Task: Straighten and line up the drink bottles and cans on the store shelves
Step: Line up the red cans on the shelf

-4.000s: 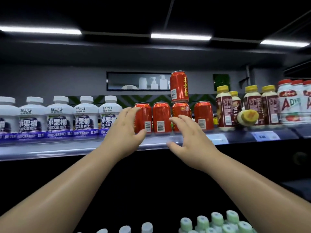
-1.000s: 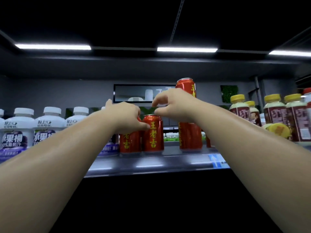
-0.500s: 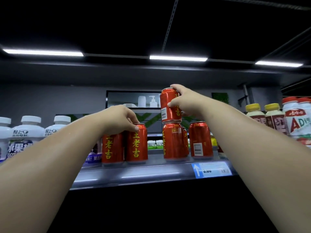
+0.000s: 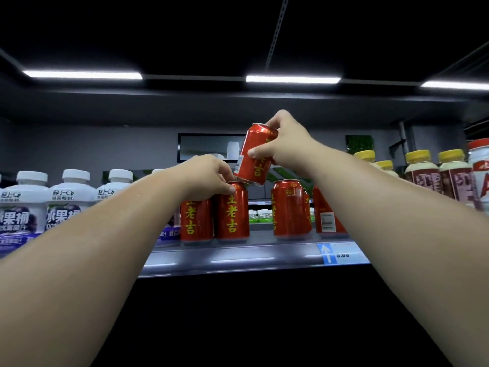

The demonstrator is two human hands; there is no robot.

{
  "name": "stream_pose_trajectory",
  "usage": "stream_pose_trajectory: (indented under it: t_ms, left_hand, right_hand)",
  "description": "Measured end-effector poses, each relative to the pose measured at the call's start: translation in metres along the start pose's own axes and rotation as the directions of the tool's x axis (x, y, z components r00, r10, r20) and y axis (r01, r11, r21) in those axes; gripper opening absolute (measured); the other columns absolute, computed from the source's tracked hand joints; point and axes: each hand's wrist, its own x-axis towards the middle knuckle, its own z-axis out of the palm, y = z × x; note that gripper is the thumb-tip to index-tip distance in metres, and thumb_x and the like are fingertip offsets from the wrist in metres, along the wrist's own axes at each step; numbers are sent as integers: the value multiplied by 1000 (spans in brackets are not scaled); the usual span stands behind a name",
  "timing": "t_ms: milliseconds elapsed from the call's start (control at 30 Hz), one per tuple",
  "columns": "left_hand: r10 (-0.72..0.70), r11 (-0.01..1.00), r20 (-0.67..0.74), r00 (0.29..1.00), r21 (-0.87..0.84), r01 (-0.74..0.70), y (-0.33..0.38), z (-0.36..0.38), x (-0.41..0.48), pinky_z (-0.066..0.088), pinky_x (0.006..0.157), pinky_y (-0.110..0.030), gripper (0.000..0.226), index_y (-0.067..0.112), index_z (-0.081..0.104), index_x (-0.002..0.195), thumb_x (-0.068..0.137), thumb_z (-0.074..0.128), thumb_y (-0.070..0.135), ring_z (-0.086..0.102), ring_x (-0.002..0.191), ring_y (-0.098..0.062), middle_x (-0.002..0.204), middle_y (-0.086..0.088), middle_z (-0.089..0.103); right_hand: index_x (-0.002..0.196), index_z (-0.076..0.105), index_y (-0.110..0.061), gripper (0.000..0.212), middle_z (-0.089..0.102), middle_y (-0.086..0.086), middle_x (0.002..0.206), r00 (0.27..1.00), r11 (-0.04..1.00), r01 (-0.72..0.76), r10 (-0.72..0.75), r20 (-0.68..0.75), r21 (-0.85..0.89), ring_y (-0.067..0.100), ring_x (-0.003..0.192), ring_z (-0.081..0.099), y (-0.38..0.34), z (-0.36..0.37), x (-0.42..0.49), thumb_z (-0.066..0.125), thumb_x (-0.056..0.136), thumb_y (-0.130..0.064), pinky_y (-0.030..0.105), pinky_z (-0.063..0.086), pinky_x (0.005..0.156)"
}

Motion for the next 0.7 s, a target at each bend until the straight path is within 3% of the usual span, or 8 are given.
stream_pose_trajectory:
  t_ms: [133,267,467,700]
  left_hand:
    - [20,1000,-16,1000,4,-19,-1,2,0,41,67,-27,21,34,67,110,90,68,41,56,85,-4,99,13,64]
    - [16,1000,-10,1000,2,-16,-2,3,2,41,65,-27,19,35,66,108,90,68,41,55,84,-4,95,14,63]
    - [10,1000,-23,1000,8,-10,-2,4,3,38,61,-23,20,35,66,108,89,68,42,57,91,-10,99,13,64]
    - [10,1000,-11,1000,10,-10,-3,3,4,39,62,-24,14,40,63,102,89,68,44,54,82,-2,96,16,63]
  right_hand:
    - [113,42,-34,62,51,-14,101,996,997,-82,82,-25,3,10,86,54,10,-3,-3,88,70,-34,25,43,58]
    - [115,43,-35,66,51,-14,102,994,993,-105,105,1,-62,11,88,54,15,-12,-5,89,68,-35,28,45,60]
    - [113,45,-35,69,53,-13,97,980,957,-65,115,162,-282,11,85,56,16,-9,-11,90,62,-47,30,46,60]
    - [98,49,-33,65,58,-12,97,927,876,72,118,356,-476,10,86,59,26,1,-21,89,54,-59,32,50,67]
